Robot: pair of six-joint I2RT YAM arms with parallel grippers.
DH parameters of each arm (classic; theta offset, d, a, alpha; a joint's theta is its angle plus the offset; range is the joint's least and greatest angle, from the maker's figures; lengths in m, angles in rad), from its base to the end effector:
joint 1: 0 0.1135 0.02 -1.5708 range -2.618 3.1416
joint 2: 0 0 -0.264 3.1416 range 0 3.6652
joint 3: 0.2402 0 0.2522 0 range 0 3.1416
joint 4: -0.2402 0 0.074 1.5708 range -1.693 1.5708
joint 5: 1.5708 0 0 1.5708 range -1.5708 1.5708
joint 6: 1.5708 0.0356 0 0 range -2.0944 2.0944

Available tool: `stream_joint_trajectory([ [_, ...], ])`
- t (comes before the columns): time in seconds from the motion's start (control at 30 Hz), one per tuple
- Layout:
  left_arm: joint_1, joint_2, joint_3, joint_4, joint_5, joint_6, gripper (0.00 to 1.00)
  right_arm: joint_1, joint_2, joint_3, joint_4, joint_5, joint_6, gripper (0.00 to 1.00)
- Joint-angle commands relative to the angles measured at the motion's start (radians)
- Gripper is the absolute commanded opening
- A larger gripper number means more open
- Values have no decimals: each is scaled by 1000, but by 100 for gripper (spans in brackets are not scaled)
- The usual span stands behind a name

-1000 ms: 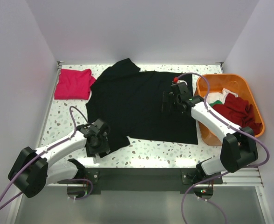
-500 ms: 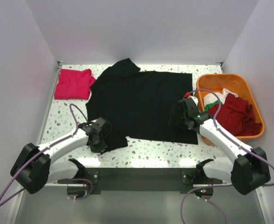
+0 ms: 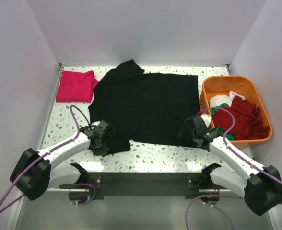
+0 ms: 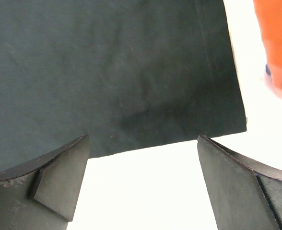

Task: Fold and stack the t-shirts
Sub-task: Fold the tshirt

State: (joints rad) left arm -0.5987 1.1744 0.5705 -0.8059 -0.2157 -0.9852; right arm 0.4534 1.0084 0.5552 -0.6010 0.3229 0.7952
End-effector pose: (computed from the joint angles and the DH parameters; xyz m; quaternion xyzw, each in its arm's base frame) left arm 0.1457 -0.0902 0.1599 -0.1988 0.9709 0.0185 0.1325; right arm 0.1658 0.0682 0.1898 0.2028 0.9334 0.0213 0.2954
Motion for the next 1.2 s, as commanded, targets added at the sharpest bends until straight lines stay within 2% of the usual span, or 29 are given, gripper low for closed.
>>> stream_joint_trajectory([
  [0.0, -3, -30, 14, 25, -11, -16, 0, 5, 2, -17, 3, 54, 87, 97],
  [0.27, -3, -50, 17, 16, -19, -17, 0, 8, 55, -74, 107, 31, 125, 89],
  [0.47, -3, -59, 26, 1, -24, -20, 0, 8, 114, -87, 158, 33, 136, 79],
  [0.53, -3, -67, 26, 1, -24, -18, 0, 8, 131, -90, 174, 38, 139, 68],
  [0.57, -3, -70, 34, 1, -25, -17, 0, 10, 134, -89, 181, 36, 137, 57],
  [0.63, -3, -76, 48, 1, -27, -9, 0, 8, 136, -84, 190, 36, 133, 44],
  [0.7, -3, -78, 72, 4, -24, 2, 0, 8, 127, -77, 187, 42, 130, 26],
  [0.83, -3, -81, 117, 20, -7, 20, 0, 8, 98, -45, 158, 56, 105, 9],
  [0.87, -3, -82, 136, 40, 1, 26, 0, 8, 95, -38, 147, 67, 104, 0],
  [1.17, 23, -33, 258, 146, 6, 74, 0, 8, 104, 69, 121, 99, 26, 0],
])
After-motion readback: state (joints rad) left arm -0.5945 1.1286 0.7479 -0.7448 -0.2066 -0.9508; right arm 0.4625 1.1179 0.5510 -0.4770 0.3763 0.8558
